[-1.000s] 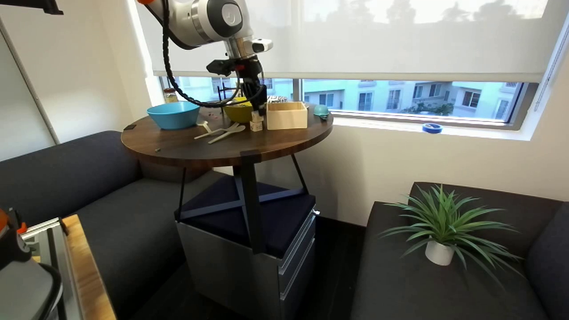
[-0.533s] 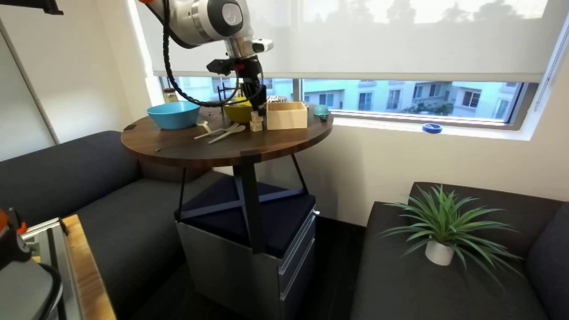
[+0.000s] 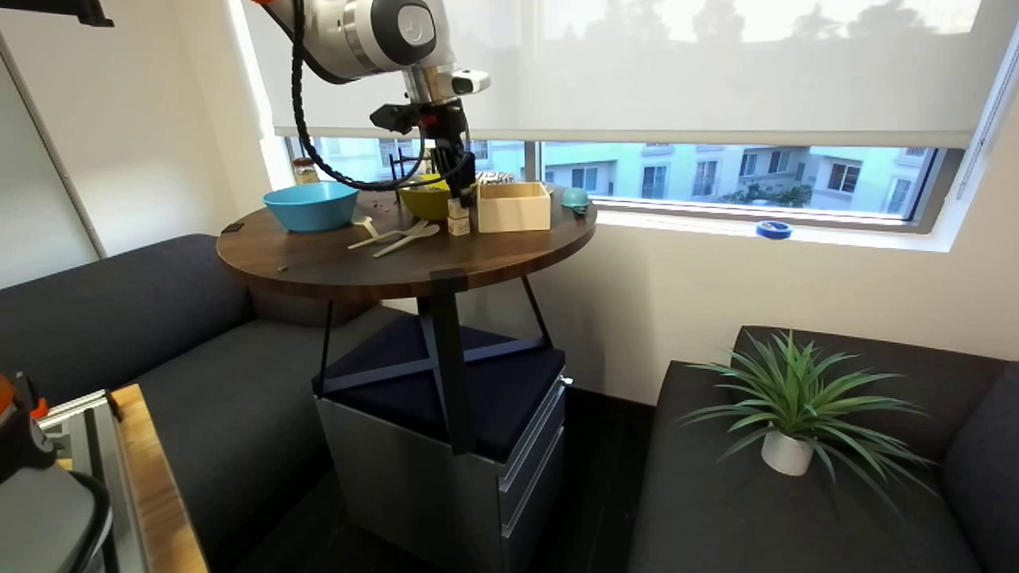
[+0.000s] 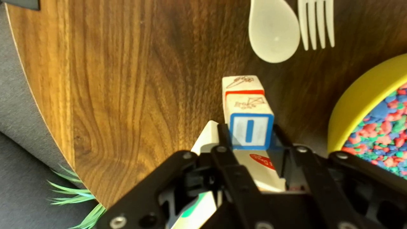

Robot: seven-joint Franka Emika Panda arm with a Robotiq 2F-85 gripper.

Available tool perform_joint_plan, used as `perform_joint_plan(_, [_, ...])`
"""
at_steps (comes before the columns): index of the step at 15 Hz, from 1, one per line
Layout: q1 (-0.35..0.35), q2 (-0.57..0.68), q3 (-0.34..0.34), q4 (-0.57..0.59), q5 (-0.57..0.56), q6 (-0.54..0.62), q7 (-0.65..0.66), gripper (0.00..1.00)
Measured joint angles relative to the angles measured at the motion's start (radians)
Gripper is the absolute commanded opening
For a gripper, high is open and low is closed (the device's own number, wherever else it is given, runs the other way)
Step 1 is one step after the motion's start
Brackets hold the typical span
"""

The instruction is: Pick up a block with a blue letter and stack it on top of the block with an orange letter

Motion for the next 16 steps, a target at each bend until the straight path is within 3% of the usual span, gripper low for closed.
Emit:
perform_joint_plan(5, [0.000, 0.000, -0.001, 0.000, 0.004, -0.001, 0.000, 0.08])
perform_joint_plan(6, [0.000, 0.000, -0.001, 0.000, 0.004, -0.002, 0.000, 0.58])
perform_joint_plan(7, [0.000, 0.000, -0.001, 0.000, 0.004, -0.003, 0.000, 0.59])
perform_joint_plan(13, [-0.001, 0.001, 0.001, 0.001, 0.070, -0.028, -0.056, 1.00])
perform_joint_plan(16, [-0.001, -0.004, 0.003, 0.011, 0.089, -0.049, -0.094, 1.00])
